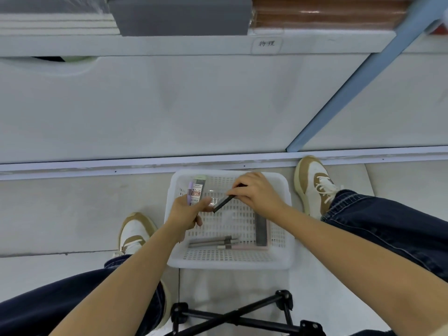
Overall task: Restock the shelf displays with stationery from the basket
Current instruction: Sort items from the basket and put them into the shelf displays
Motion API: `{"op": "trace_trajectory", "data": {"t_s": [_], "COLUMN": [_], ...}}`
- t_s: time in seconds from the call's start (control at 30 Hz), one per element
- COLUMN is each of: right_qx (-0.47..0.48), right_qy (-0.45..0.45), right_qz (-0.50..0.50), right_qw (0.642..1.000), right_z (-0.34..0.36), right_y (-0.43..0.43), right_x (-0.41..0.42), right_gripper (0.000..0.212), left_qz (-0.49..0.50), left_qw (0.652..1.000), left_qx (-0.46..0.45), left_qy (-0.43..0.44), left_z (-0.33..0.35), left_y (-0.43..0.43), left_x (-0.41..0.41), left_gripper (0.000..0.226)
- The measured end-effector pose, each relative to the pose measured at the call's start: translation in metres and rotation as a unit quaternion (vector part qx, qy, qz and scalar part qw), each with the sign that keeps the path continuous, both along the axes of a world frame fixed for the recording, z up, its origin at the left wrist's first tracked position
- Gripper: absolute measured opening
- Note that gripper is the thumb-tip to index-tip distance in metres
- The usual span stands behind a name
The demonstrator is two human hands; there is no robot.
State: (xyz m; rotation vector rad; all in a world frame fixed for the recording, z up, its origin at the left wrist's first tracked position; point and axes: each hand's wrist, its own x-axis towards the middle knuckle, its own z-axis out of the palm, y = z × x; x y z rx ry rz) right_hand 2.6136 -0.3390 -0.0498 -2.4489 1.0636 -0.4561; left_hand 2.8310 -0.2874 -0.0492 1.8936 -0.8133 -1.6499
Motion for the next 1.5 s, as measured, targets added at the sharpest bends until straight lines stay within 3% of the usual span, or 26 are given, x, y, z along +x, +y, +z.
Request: {"op": "trace_trajectory", "data": {"t_s": [0.13, 0.27, 0.33, 0.4, 0.47, 0.53, 0.67, 0.8, 1.0, 1.17, 1.3, 1.5], "right_qx": [-0.031, -0.036, 0.035, 0.178, 0.303, 0.360, 0.295, 0.219, 0.077, -0.013, -0.087, -0.170], "right_qy": [-0.047, -0.093, -0.115, -0.175, -0.272, -0.338, -0.364, -0.369, -0.446, -0.471, -0.429, -0.285], "right_qz": [0.042, 0.057, -0.006, -0.072, -0.108, -0.125, -0.139, -0.090, -0.038, 0.003, -0.013, -0.040], "right_qw": [0.998, 0.993, 0.993, 0.966, 0.907, 0.861, 0.872, 0.899, 0.891, 0.882, 0.899, 0.942], "right_z": [0.037, 0.082, 0.103, 0.127, 0.152, 0.172, 0.218, 0.283, 0.397, 0.487, 0.531, 0.539], "right_y": [-0.010, -0.017, -0.021, -0.022, -0.022, -0.022, -0.021, -0.028, -0.042, -0.059, -0.082, -0.110], "right_x": [-0.001, 0.008, 0.010, 0.009, 0.012, 0.016, 0.024, 0.035, 0.067, 0.100, 0.122, 0.140], "right_gripper": [0.017, 0.020, 0.039, 0.059, 0.060, 0.050, 0.033, 0.014, 0.014, 0.020, 0.019, 0.018], "left_qz": [-0.018, -0.014, 0.002, 0.000, -0.013, -0.029, -0.048, -0.024, 0.040, 0.062, 0.059, 0.039], "left_qw": [0.996, 0.994, 0.994, 0.992, 0.987, 0.977, 0.960, 0.939, 0.885, 0.835, 0.825, 0.817], "left_qx": [0.054, 0.002, -0.052, -0.106, -0.159, -0.210, -0.275, -0.344, -0.464, -0.545, -0.557, -0.571], "left_qy": [0.071, 0.112, 0.096, 0.065, 0.028, 0.001, -0.024, -0.013, 0.011, -0.055, -0.072, -0.065], "left_z": [0.034, 0.075, 0.095, 0.116, 0.137, 0.159, 0.208, 0.281, 0.390, 0.442, 0.450, 0.445], "left_y": [-0.005, -0.010, -0.014, -0.018, -0.019, -0.018, -0.018, -0.029, -0.043, -0.047, -0.058, -0.082], "left_x": [0.005, 0.005, 0.008, 0.012, 0.013, 0.012, 0.010, 0.022, 0.065, 0.108, 0.123, 0.121], "left_gripper": [0.027, 0.021, 0.027, 0.030, 0.029, 0.026, 0.024, 0.025, 0.021, 0.032, 0.033, 0.019]}}
